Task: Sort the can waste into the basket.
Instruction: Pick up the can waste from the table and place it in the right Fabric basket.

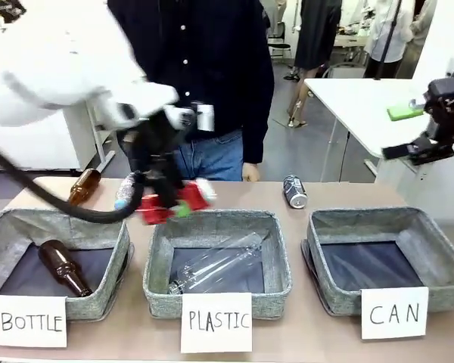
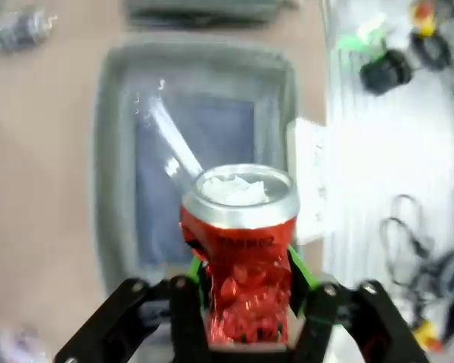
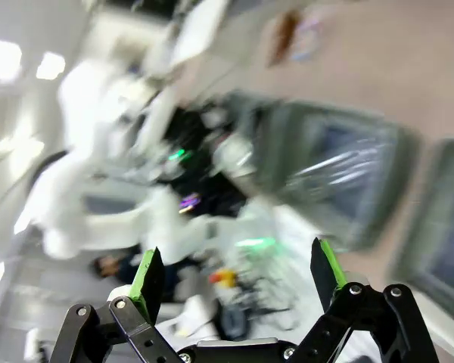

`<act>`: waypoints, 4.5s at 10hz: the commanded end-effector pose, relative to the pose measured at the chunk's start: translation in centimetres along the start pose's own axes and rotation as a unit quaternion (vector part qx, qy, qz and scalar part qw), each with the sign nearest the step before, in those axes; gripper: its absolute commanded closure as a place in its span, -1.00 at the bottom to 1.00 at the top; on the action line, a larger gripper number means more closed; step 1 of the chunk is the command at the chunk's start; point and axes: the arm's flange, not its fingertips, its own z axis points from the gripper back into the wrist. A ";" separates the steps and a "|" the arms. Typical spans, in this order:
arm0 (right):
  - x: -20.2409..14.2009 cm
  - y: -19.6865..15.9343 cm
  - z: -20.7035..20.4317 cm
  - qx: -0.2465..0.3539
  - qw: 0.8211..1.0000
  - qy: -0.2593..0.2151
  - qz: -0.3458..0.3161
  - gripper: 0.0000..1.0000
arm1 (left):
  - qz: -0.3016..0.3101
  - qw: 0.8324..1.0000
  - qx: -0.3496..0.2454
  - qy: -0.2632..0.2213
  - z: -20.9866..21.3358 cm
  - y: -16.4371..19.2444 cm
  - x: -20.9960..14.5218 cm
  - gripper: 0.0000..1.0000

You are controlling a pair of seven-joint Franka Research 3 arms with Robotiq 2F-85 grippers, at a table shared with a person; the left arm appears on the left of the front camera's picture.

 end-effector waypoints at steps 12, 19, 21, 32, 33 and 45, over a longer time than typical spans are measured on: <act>-8.8 -1.8 14.1 -0.298 0.943 -0.124 -0.074 -1.00 | -0.266 0.958 0.061 0.086 -17.1 6.6 33.0 -0.82; -8.8 -1.8 14.1 -0.298 0.943 -0.124 -0.074 -1.00 | -0.212 0.969 0.030 0.125 -15.9 6.3 30.3 -1.00; -7.6 -1.7 12.4 -0.303 0.944 -0.113 -0.060 -1.00 | -0.145 0.971 -0.046 0.186 -13.5 6.0 25.5 -1.00; 2.5 2.2 -10.3 0.080 0.994 0.059 -0.036 -1.00 | 0.319 0.924 -0.082 -0.193 6.2 -4.7 -13.3 -1.00; 2.8 2.9 -11.9 0.120 0.989 0.046 -0.074 -1.00 | 0.377 0.876 -0.074 -0.290 7.2 -4.2 -17.4 -1.00; 2.7 2.9 -12.6 0.120 0.989 0.032 -0.077 -1.00 | 0.411 0.844 -0.090 -0.333 9.1 -4.1 -22.8 -1.00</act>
